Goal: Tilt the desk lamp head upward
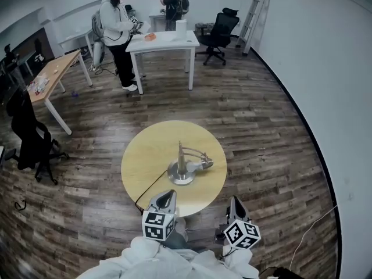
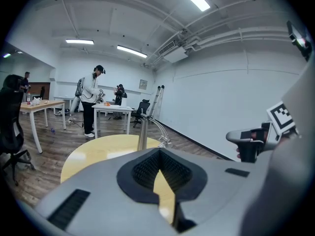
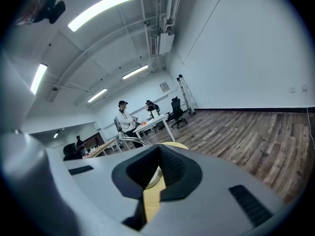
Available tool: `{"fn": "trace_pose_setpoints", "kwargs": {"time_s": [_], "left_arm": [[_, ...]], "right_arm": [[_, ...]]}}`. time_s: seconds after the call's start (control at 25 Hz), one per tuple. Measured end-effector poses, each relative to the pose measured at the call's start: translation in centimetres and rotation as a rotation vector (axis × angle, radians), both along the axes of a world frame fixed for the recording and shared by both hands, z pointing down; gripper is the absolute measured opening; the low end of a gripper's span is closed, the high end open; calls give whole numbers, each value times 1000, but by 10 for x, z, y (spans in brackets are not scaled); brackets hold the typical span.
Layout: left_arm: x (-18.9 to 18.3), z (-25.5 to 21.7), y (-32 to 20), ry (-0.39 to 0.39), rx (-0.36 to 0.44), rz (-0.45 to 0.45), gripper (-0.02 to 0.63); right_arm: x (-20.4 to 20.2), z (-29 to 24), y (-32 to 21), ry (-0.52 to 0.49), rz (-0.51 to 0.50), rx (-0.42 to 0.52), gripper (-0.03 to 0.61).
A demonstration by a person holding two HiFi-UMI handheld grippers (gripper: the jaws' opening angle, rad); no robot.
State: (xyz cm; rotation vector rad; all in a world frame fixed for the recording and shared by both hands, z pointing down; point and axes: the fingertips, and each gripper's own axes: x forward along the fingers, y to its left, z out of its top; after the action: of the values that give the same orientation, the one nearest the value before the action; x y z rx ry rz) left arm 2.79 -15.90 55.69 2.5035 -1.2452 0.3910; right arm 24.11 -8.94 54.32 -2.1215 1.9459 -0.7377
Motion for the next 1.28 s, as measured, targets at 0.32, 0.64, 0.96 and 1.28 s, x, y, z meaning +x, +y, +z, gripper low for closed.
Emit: {"fn": "trace_pose_setpoints", "kwargs": {"time_s": [0.32, 0.64, 0.96, 1.28], "left_arm": [[8, 1, -63, 5, -8, -3, 0], [7, 15, -120, 4, -35, -5, 0], [14, 38, -145, -38, -95, 13, 0], [36, 46, -142, -52, -45, 85, 67]], "right_arm": [[8, 4, -70, 18, -24, -20, 12], [9, 5, -142, 33, -40, -22, 12], [31, 29, -177, 30, -47, -93, 12], [20, 31, -204, 79, -493, -11, 15]]}}
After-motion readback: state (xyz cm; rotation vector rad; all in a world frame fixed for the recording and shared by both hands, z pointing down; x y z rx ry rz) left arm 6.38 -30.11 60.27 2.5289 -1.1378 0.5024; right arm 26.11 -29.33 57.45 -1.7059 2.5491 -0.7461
